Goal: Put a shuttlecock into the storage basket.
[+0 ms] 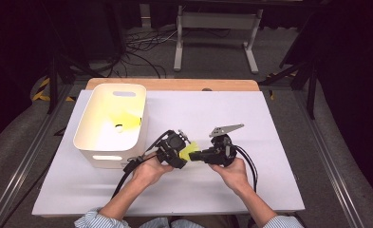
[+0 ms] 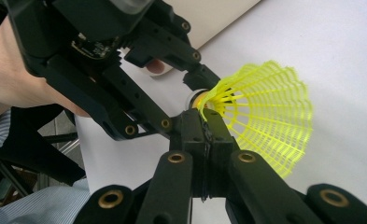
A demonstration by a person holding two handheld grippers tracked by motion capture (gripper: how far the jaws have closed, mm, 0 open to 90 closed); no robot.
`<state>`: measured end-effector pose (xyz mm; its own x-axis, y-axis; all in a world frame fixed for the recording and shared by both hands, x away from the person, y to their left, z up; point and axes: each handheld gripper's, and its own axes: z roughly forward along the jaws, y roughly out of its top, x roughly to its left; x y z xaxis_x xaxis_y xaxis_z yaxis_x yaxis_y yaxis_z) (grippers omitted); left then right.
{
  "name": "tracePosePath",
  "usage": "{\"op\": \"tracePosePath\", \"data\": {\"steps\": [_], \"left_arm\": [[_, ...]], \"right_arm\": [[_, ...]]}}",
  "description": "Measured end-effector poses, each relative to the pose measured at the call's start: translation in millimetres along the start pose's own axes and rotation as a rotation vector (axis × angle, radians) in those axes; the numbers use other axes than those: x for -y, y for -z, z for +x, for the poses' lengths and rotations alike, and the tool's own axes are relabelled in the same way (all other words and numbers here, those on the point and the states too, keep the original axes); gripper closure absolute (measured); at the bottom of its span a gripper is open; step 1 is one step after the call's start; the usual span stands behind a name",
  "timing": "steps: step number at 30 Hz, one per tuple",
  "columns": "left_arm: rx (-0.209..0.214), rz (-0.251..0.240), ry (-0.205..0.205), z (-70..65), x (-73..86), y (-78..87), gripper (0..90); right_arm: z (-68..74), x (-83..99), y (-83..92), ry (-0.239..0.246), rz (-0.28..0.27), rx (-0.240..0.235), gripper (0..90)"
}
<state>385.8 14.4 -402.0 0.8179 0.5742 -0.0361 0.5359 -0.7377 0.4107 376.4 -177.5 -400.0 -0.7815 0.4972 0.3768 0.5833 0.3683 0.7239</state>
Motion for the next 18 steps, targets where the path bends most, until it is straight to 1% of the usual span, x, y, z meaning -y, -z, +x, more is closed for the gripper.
{"op": "tracePosePath", "data": {"steps": [3, 5, 7, 12, 14, 15, 18], "left_arm": [[-0.005, 0.007, -0.002, -0.3, 0.7, 0.8, 60.1], [-0.010, 0.011, -0.013, -0.6, 0.8, 0.4, 61.7], [-0.014, 0.013, -0.020, -0.6, 0.8, 0.4, 62.1], [-0.012, 0.013, -0.019, -0.6, 0.5, 2.0, 62.6], [-0.016, 0.017, -0.027, -0.5, -0.6, 3.1, 62.8], [-0.017, 0.020, -0.024, -1.0, -1.0, 3.6, 62.9], [-0.024, 0.020, -0.022, -2.0, -2.3, 3.7, 63.0]], "right_arm": [[-2.7, 0.6, 0.9, -0.007, -0.007, 0.008, 89.7], [-3.1, 1.0, 0.8, -0.007, -0.007, 0.014, 89.7], [-2.6, 1.0, 0.5, -0.002, -0.005, 0.017, 89.7], [-2.9, 0.7, 0.8, -0.006, -0.009, 0.021, 89.3], [-3.3, 0.6, 1.2, -0.005, -0.013, 0.022, 88.7], [-3.5, 0.6, 1.4, -0.005, -0.016, 0.025, 88.1], [-5.2, 0.9, 2.2, -0.007, -0.021, 0.045, 82.3]]}}
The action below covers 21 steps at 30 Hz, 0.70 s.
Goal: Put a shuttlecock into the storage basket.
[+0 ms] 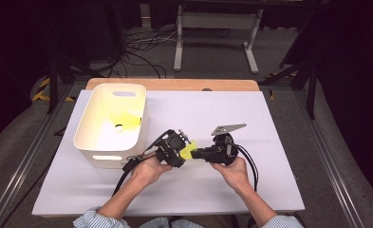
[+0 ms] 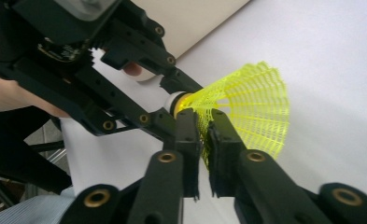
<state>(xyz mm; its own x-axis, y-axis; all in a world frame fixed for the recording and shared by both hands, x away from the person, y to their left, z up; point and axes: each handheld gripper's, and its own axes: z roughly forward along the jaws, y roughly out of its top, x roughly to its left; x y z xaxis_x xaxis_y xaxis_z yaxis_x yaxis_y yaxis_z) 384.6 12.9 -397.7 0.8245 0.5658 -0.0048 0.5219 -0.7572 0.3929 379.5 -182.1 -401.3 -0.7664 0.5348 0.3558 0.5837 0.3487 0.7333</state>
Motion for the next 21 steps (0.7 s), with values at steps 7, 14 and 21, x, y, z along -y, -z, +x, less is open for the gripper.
{"op": "tracePosePath", "data": {"steps": [7, 14, 21], "left_arm": [[-0.001, 0.006, 0.007, 1.2, -0.6, 1.1, 63.1], [-0.013, 0.001, 0.026, 3.1, -0.3, 5.9, 63.1], [-0.029, 0.001, 0.034, 3.2, -1.3, 11.1, 63.1]], "right_arm": [[3.1, 1.1, 1.4, 0.035, 0.001, 0.057, 69.6], [3.8, 3.3, 7.3, 0.066, -0.044, 0.116, 52.6], [3.9, 9.8, 19.7, 0.108, -0.110, 0.199, 40.1]]}}
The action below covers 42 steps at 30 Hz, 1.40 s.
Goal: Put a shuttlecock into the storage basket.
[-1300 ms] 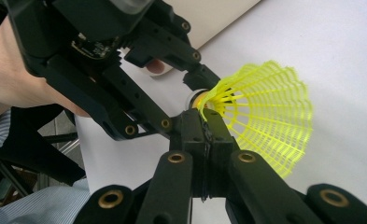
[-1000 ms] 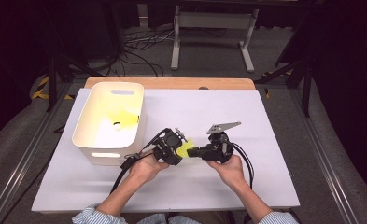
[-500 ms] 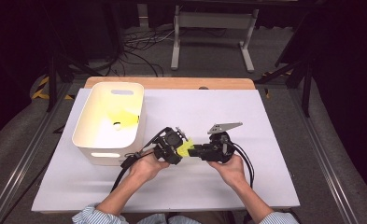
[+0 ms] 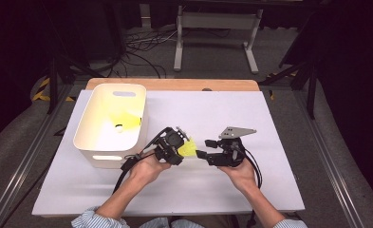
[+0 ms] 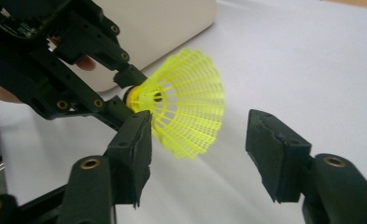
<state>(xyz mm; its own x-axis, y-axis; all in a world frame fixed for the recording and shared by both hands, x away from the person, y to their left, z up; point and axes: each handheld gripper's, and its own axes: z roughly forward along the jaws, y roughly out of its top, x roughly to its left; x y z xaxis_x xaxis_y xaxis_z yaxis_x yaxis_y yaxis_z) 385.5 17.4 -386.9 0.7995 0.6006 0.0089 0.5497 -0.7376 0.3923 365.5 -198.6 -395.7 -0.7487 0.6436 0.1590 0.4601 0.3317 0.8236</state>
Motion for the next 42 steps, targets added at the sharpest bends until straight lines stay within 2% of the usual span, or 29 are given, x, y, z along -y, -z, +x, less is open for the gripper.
{"op": "tracePosePath", "data": {"steps": [5, 8, 15, 21, 42], "left_arm": [[-0.020, -0.003, 0.008, -0.1, -1.3, 3.4, 63.1], [-0.011, -0.010, 0.029, 1.2, -1.7, 6.2, 63.1], [-0.020, -0.006, 0.037, 1.8, -1.4, 8.7, 63.1], [-0.016, -0.009, 0.045, 3.2, -0.8, 10.1, 63.0], [-0.025, -0.021, 0.067, 9.9, 1.4, 19.0, 63.0]], "right_arm": [[-2.5, 4.7, 6.3, 0.020, -0.031, 0.044, 34.2], [-5.1, 8.4, 9.9, 0.029, -0.041, 0.072, 31.2], [-10.7, 17.4, 20.4, 0.037, -0.071, 0.132, 26.2], [-13.3, 24.0, 28.7, 0.047, -0.093, 0.168, 23.7], [-24.4, 55.1, 62.1, 0.037, -0.153, 0.277, 16.3]]}}
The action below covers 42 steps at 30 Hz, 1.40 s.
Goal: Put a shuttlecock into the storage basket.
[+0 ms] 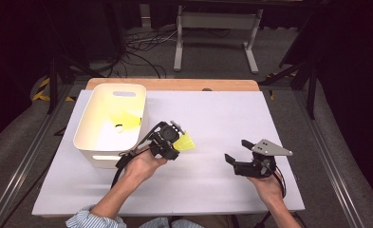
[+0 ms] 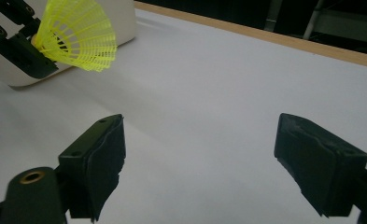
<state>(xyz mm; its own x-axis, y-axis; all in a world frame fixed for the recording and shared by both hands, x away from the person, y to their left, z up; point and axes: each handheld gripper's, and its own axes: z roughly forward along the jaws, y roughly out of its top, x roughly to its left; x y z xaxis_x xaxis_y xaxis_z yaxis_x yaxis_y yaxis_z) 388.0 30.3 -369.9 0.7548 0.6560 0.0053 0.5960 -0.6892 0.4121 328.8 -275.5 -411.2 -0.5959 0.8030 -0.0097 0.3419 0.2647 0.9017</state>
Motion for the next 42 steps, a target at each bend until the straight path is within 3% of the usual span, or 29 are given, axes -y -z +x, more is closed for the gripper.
{"op": "tracePosePath", "data": {"steps": [7, 15, 24, 42], "left_arm": [[0.001, -0.008, 0.008, 1.3, 0.0, 3.5, 63.0], [-0.002, -0.004, 0.022, 2.7, -1.3, 6.5, 63.0], [0.001, -0.011, 0.032, 4.2, -4.2, 10.4, 62.9], [0.002, -0.054, 0.082, 15.3, -2.7, 25.4, 62.9]], "right_arm": [[-6.9, 15.7, 9.7, -0.030, -0.024, 0.034, 15.2], [-8.6, 31.3, 23.0, -0.027, -0.050, 0.083, 15.4], [-11.8, 46.8, 27.3, -0.057, -0.049, 0.103, 15.2], [-11.3, 58.4, 32.0, -0.079, -0.044, 0.138, 15.0]]}}
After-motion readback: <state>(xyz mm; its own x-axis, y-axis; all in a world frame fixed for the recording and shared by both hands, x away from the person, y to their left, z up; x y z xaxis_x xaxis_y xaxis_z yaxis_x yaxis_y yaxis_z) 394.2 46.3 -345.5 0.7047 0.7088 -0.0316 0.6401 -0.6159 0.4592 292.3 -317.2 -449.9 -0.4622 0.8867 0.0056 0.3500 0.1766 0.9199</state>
